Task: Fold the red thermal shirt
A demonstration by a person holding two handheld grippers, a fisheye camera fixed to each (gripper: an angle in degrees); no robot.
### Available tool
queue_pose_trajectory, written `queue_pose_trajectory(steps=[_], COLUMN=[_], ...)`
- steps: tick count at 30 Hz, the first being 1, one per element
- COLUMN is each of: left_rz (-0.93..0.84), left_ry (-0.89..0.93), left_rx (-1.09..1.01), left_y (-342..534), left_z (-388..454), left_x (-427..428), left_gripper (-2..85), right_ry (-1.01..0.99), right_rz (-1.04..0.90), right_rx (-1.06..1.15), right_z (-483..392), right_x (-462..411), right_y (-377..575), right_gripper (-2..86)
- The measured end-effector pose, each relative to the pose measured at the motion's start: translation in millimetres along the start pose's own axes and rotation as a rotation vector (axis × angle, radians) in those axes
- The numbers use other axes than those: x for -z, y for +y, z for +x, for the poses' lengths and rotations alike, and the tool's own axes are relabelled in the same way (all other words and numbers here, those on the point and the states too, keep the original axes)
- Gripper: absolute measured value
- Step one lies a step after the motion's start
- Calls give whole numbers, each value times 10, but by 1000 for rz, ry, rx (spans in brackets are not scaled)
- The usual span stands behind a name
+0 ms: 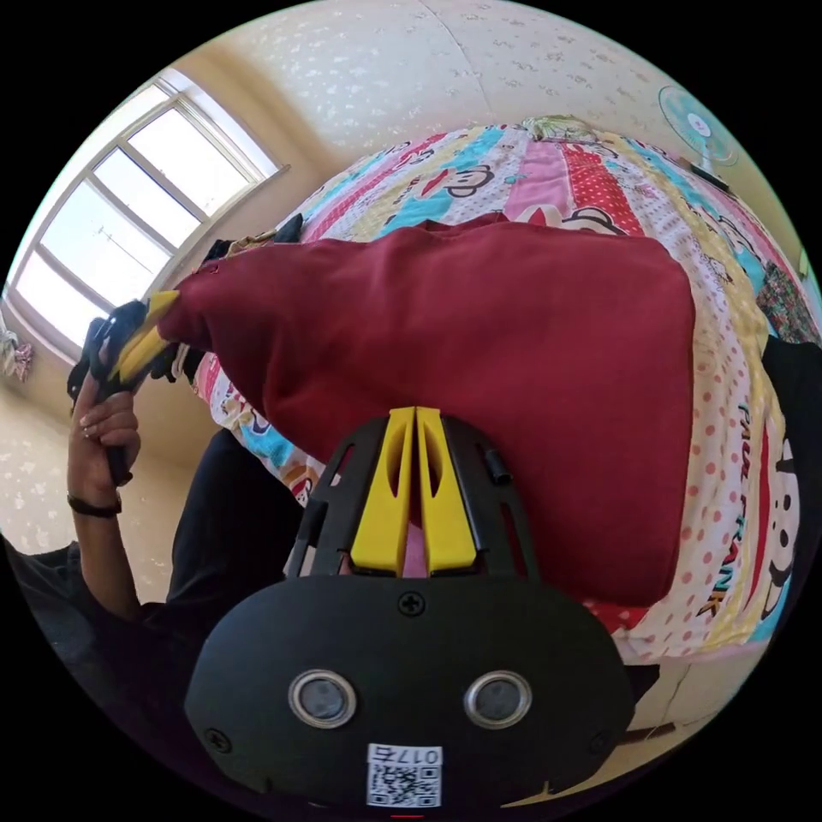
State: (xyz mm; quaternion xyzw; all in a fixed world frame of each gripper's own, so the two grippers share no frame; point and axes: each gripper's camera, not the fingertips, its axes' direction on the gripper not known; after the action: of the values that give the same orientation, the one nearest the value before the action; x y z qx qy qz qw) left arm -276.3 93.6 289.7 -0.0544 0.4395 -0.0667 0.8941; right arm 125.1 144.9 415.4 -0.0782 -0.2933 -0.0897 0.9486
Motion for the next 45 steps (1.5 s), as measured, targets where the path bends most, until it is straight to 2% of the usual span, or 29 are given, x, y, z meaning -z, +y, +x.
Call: queue_pose_trajectory(steps=[4,9,10,12,13,16,18,20,22,25,28,29,32,36,41,43,45], left_rz=[-160,-392,-433,-567,-582,-575,-538,-471,-399,-263,-165,-167,-385,-221,-233,-238,-210], left_ry=[-16,-22,9,217,254,258,191,136,62,-121,-277,-317,-392,-308,-239,-215,-201], left_rx=[-191,-274,-268,-226,-213,-183,-197,-220,-252,-312,-379,-395,-321,-256,-210,-166,-96], left_y=[15,523,586,821,874,1073,1112,1079,1008,848,750,748,854,1056,1110,1053,950], left_z=[735,1002,989,942,933,910,929,975,1048,1214,1342,1320,980,882,860,807,714], left_x=[-883,-2326,-2472,-2874,-2921,-2887,-2672,-2427,-2173,-1818,-1766,-1902,-2594,-2433,-2246,-2166,-2033], left_gripper=[51,49,49,16,10,-2,0,8,19,42,59,55,19,-7,-4,7,57], right_ry=[42,-34,-48,-65,-72,-81,-125,-159,-101,-259,-244,-242,-174,-129,-96,18,9], right_rz=[338,430,436,414,392,358,299,158,-198,-178,-177,-178,-195,-199,40,-73,-152], right_rx=[-139,-254,-277,-278,-253,-144,-81,-38,-100,-243,-262,-262,-262,-285,-176,-206,-180], right_z=[280,794,871,918,901,792,761,781,962,1295,1397,1397,1326,1208,952,991,1063], right_x=[736,1318,1396,1456,1463,1357,1186,904,378,410,461,452,429,493,703,486,268], right_y=[414,714,770,797,783,702,613,482,362,480,536,537,525,532,597,549,533], right_gripper=[5,5,5,5,5,6,6,5,4,4,3,3,3,3,4,5,4])
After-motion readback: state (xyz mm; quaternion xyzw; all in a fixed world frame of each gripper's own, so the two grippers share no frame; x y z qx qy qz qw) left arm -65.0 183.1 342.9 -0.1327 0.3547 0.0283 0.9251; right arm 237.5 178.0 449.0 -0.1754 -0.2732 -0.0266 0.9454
